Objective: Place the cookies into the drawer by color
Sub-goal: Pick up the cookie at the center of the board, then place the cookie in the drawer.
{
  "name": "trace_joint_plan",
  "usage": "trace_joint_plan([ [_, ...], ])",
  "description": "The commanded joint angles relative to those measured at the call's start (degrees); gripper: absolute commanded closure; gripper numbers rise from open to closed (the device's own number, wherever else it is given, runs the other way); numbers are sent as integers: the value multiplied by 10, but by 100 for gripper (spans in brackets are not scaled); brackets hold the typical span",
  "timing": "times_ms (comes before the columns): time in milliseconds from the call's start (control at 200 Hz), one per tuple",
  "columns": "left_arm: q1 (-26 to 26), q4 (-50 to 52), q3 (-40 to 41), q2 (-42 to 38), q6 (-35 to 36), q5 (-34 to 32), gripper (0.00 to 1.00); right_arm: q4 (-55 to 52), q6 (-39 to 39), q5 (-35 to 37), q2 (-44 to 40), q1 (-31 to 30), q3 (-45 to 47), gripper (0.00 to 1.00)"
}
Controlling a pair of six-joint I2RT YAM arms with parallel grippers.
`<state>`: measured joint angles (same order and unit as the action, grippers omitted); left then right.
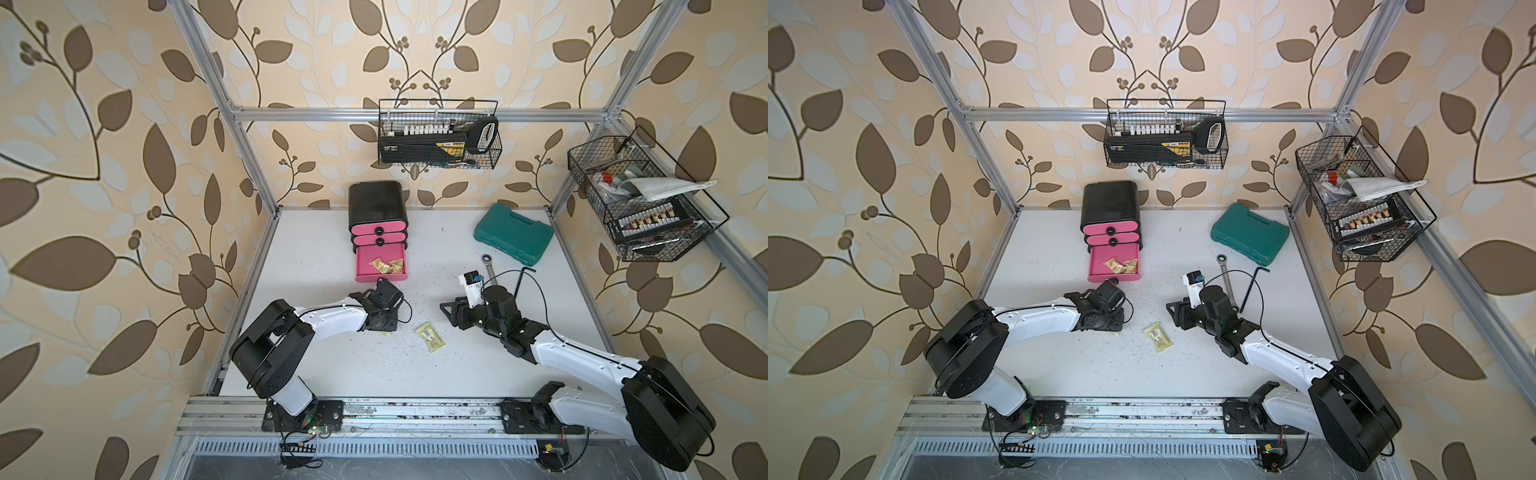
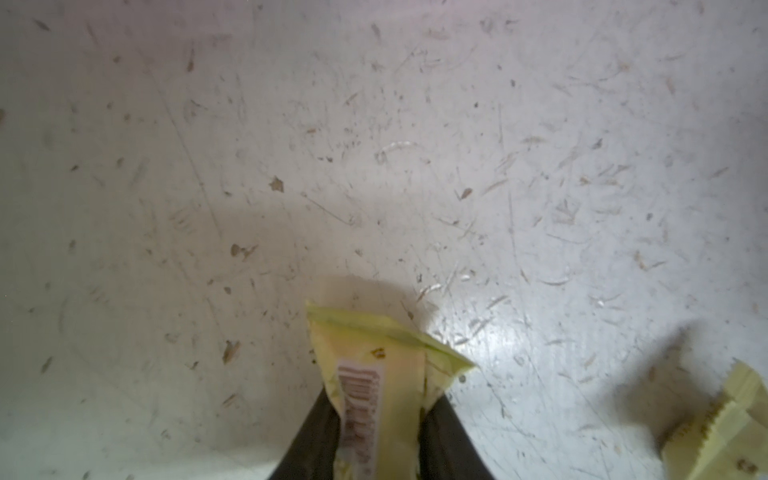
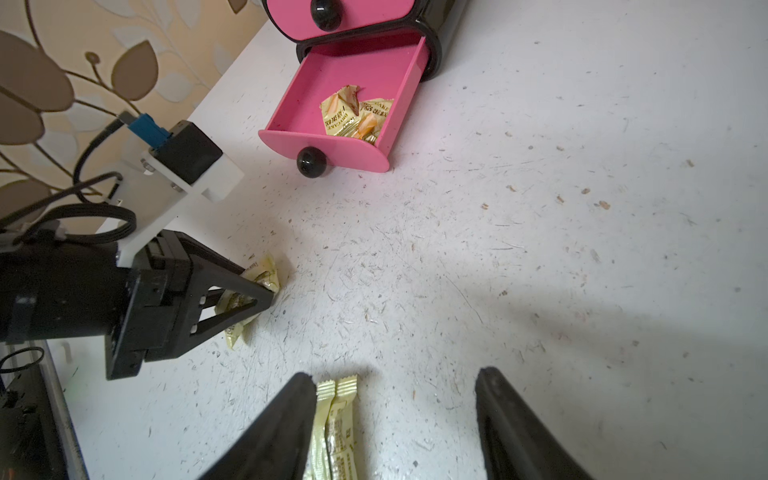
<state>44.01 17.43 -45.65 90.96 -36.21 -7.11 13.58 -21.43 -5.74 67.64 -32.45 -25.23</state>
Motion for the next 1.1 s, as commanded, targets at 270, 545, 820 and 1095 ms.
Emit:
trace_joint_plan([
  [270, 6, 76, -75, -54, 5, -10, 79, 5, 1, 5, -6, 3, -7, 36],
  [545, -10, 133, -190, -51, 67, -97, 79, 9, 1, 4, -7, 2, -6, 36],
  [820, -80, 117, -272, 18, 102, -72, 80, 30, -12, -5, 6, 2, -3, 36],
  [1095, -138, 105, -331, 92, 126, -61, 80, 32, -13, -9, 11, 2, -6, 35],
])
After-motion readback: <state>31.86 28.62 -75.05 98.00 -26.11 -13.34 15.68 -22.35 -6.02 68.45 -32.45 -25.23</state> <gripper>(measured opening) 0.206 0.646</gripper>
